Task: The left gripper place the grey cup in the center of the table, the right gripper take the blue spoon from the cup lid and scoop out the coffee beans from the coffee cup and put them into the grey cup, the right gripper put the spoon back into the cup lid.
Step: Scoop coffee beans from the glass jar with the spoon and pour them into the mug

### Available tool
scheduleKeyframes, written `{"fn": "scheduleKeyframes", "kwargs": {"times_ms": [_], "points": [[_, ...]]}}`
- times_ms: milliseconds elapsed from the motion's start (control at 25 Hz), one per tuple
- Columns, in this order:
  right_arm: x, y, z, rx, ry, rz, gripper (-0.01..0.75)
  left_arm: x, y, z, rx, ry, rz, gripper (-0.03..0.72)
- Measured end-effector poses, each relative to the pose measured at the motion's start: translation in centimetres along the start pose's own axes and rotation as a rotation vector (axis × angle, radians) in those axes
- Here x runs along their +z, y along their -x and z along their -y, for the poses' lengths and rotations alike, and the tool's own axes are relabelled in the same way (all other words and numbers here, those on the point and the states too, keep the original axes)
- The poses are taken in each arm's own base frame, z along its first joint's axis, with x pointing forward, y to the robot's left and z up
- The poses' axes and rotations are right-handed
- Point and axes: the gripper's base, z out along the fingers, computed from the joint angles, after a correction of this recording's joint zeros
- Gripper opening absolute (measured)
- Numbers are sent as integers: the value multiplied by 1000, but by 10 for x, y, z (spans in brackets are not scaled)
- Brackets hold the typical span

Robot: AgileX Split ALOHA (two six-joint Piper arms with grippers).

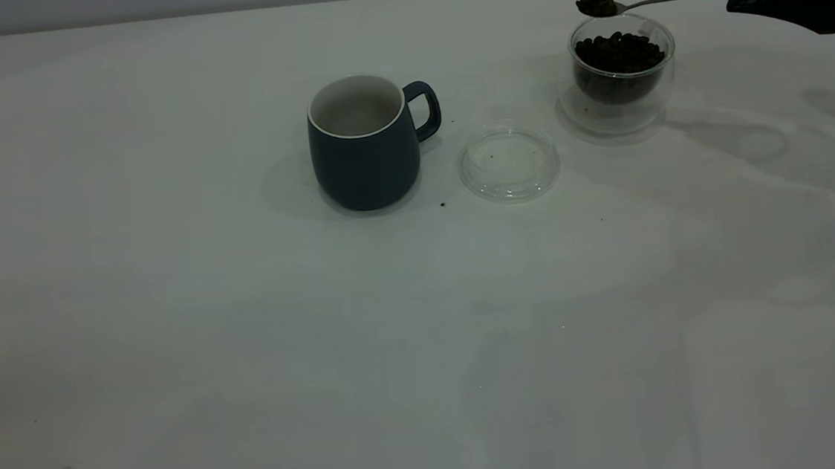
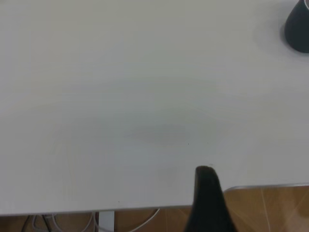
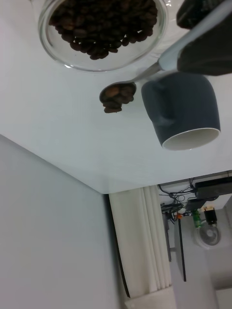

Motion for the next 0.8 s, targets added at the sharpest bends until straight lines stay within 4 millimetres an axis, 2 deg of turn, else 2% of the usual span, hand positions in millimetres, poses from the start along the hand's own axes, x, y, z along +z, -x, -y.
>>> {"fn": "scheduleKeyframes", "kwargs": {"times_ms": [800], "points": [[2,-2,-4,-3,36,-17,106,0,0,0,-2,0,0,592]]}}
